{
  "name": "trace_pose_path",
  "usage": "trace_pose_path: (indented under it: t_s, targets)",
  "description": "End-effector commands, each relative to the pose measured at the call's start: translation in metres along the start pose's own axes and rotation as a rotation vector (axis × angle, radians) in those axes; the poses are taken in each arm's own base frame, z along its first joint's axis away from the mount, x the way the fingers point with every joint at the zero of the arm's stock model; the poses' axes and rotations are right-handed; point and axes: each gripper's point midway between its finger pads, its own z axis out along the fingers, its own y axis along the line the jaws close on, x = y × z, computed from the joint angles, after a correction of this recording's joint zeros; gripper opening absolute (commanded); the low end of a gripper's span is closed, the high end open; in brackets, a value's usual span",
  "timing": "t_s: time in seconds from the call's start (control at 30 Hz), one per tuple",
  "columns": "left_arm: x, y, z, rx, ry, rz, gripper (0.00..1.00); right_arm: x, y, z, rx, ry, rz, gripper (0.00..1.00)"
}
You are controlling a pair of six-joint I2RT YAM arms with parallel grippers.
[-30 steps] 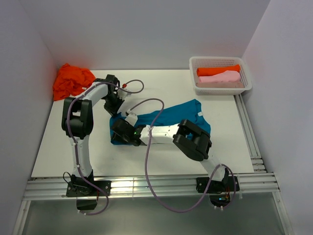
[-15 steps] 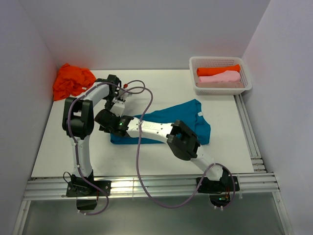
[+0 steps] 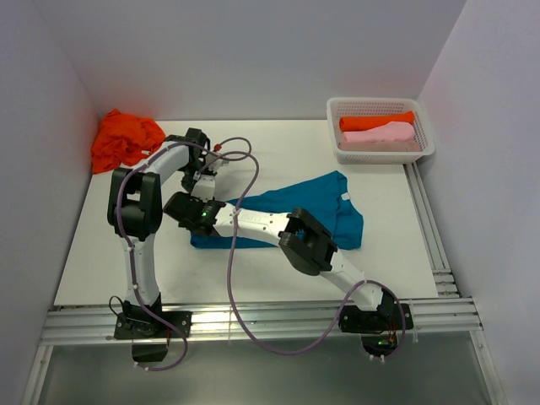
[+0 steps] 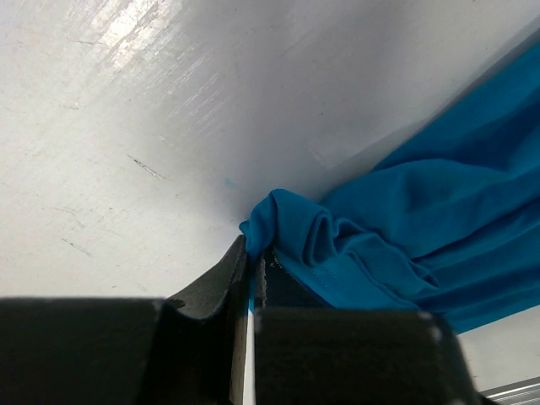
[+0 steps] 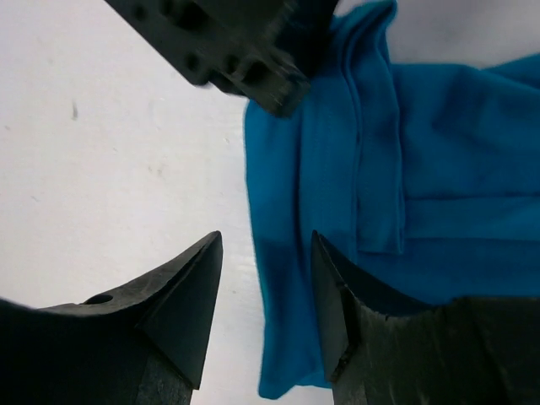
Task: Roll the t-shirts
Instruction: Roll the tshirt
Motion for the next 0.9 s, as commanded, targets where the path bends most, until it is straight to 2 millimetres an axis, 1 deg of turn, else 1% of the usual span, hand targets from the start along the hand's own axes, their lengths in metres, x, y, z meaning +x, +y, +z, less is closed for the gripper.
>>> trace_pose_path:
  t_s: [0.0, 0.03, 0.07, 0.17, 0.3, 0.47, 0.57, 0.67, 0.7, 0.73, 0.77, 0.8, 0.83, 0.87]
  targets:
    - [-0.021, 0.002, -0.024, -0.038, -0.083, 0.032, 0.0, -0.024, 0.01, 0.001, -0.008, -0.063, 0.005, 0.54]
    - [-0.021, 0.001, -0.023, -0.038, -0.08, 0.033, 0.0, -0.021, 0.009, 0.004, -0.004, -0.059, 0.0, 0.54]
    - [-0.021, 0.002, -0.024, -0.04, -0.08, 0.033, 0.0, -0.024, 0.013, 0.003, -0.011, -0.063, 0.002, 0.54]
    - [-0.02, 0.0, -0.023, -0.038, -0.078, 0.036, 0.0, -0.021, 0.014, 0.006, -0.01, -0.06, -0.005, 0.54]
    - [-0.02, -0.001, -0.023, -0.036, -0.076, 0.039, 0.0, -0.014, 0.006, 0.017, 0.02, -0.04, -0.014, 0.53]
    - [-0.021, -0.003, -0.024, -0.036, -0.078, 0.042, 0.0, -0.009, -0.002, 0.022, 0.046, -0.032, -0.022, 0.51]
    - [-0.02, -0.004, -0.024, -0.034, -0.074, 0.044, 0.0, -0.001, -0.006, 0.027, 0.054, -0.007, -0.03, 0.5]
    - [-0.02, -0.005, -0.025, -0.033, -0.075, 0.046, 0.0, 0.006, -0.01, 0.032, 0.058, 0.017, -0.032, 0.46]
    - [-0.021, -0.005, -0.026, -0.033, -0.079, 0.048, 0.0, 0.01, -0.009, 0.032, 0.046, 0.039, -0.028, 0.42]
    - [-0.021, -0.005, -0.025, -0.031, -0.078, 0.051, 0.01, 0.013, -0.013, 0.035, 0.05, 0.051, -0.025, 0.38]
    - [-0.021, -0.005, -0.026, -0.028, -0.078, 0.053, 0.01, 0.014, -0.012, 0.036, 0.043, 0.054, -0.02, 0.36]
    - [-0.022, -0.006, -0.026, -0.022, -0.079, 0.053, 0.02, 0.016, -0.011, 0.035, 0.034, 0.065, -0.011, 0.31]
    - [-0.021, -0.008, -0.027, -0.015, -0.079, 0.057, 0.03, 0.021, -0.015, 0.037, 0.039, 0.078, -0.012, 0.29]
    - [-0.022, -0.009, -0.027, -0.009, -0.08, 0.057, 0.04, 0.02, -0.014, 0.039, 0.029, 0.079, -0.001, 0.27]
